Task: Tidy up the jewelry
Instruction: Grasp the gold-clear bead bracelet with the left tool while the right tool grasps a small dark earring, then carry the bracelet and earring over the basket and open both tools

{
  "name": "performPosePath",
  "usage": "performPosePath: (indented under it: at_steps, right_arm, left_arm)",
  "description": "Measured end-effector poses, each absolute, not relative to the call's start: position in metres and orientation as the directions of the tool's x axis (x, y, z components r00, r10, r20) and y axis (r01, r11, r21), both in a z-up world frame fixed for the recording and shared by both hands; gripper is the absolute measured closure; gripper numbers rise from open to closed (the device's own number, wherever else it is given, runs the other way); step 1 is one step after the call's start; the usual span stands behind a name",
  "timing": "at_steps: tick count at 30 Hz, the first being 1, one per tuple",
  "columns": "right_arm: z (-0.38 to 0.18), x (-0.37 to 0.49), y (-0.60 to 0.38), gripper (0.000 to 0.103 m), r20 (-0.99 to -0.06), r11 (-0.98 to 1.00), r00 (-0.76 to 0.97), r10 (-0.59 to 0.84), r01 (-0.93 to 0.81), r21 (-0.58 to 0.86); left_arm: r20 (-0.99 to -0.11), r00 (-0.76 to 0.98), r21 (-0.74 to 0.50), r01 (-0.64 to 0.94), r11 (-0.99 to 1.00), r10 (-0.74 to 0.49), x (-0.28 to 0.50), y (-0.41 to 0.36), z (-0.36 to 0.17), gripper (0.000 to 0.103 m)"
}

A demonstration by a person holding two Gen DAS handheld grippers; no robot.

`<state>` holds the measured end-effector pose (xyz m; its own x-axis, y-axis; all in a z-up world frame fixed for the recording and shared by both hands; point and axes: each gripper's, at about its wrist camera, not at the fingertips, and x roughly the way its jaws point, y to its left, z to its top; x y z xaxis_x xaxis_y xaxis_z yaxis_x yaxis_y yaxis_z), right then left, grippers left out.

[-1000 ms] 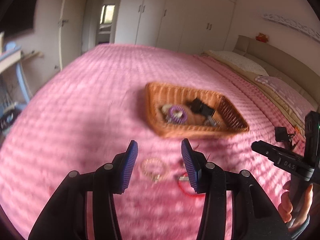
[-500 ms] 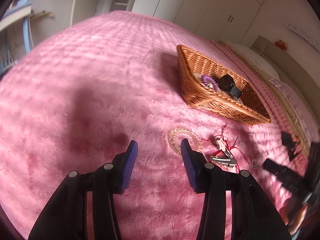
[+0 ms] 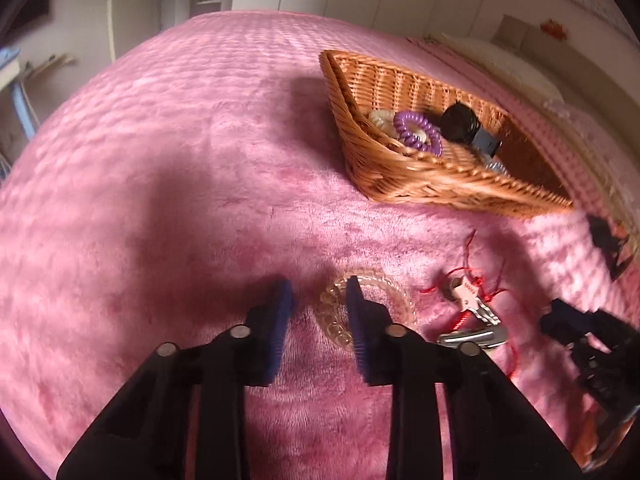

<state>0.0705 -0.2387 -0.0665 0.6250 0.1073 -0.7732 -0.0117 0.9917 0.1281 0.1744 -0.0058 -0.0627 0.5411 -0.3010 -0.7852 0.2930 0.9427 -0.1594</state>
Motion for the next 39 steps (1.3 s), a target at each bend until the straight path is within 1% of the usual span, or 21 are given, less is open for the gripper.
performPosePath:
  at_steps: [1, 2, 9, 11, 13, 16, 21, 23, 25, 29, 33, 39]
  right_arm:
    - [-0.066, 0.071, -0.240, 0.073, -0.772, 0.991, 0.626, 0.111, -0.011, 0.134]
    - [-0.065, 0.070, -0.242, 0.073, -0.767, 0.989, 0.630, 0.119, -0.010, 0.145]
    - [-0.060, 0.064, -0.270, 0.073, -0.720, 0.956, 0.659, 0.217, 0.004, 0.292]
    - [-0.059, 0.063, -0.279, 0.073, -0.698, 0.940, 0.671, 0.249, 0.007, 0.342]
    - [-0.060, 0.065, -0.283, 0.073, -0.699, 0.932, 0.665, 0.264, 0.012, 0.363]
    - [-0.063, 0.067, -0.276, 0.073, -0.714, 0.940, 0.649, 0.262, -0.003, 0.342]
    - [-0.064, 0.067, -0.248, 0.073, -0.745, 0.976, 0.638, 0.196, -0.056, 0.210]
    - [-0.069, 0.070, -0.236, 0.080, -0.767, 0.988, 0.624, 0.148, -0.061, 0.141]
    - [-0.071, 0.071, -0.231, 0.092, -0.770, 0.993, 0.627, 0.117, -0.055, 0.106]
    - [-0.067, 0.063, -0.221, 0.092, -0.751, 0.996, 0.653, 0.093, -0.075, 0.057]
    - [-0.055, 0.050, -0.218, 0.092, -0.712, 0.993, 0.693, 0.112, -0.106, 0.053]
    - [-0.036, 0.040, -0.228, 0.092, -0.661, 0.987, 0.733, 0.160, -0.111, 0.116]
  left_arm:
    - [-0.785, 0.543, -0.151, 0.299, 0.942, -0.298, 0.174, -0.007, -0.063, 0.091]
    - [-0.786, 0.541, -0.152, 0.302, 0.941, -0.300, 0.173, -0.007, -0.063, 0.094]
    - [-0.743, 0.562, -0.220, 0.307, 0.926, -0.363, 0.164, 0.005, -0.054, 0.096]
    - [-0.715, 0.567, -0.257, 0.331, 0.908, -0.410, 0.152, 0.007, -0.045, 0.096]
    - [-0.683, 0.574, -0.285, 0.362, 0.888, -0.453, 0.138, 0.007, -0.036, 0.096]
    - [-0.671, 0.597, -0.242, 0.385, 0.891, -0.440, 0.125, 0.001, -0.026, 0.096]
    - [-0.683, 0.592, -0.228, 0.384, 0.895, -0.428, 0.126, -0.004, -0.032, 0.096]
    - [-0.686, 0.583, -0.236, 0.387, 0.891, -0.435, 0.127, -0.003, -0.034, 0.096]
    - [-0.682, 0.579, -0.245, 0.393, 0.886, -0.446, 0.125, -0.003, -0.035, 0.096]
    - [-0.680, 0.578, -0.244, 0.403, 0.882, -0.452, 0.124, -0.006, -0.035, 0.096]
    - [-0.680, 0.575, -0.248, 0.404, 0.880, -0.455, 0.124, -0.006, -0.036, 0.096]
    - [-0.663, 0.585, -0.249, 0.417, 0.874, -0.468, 0.119, -0.007, -0.028, 0.096]
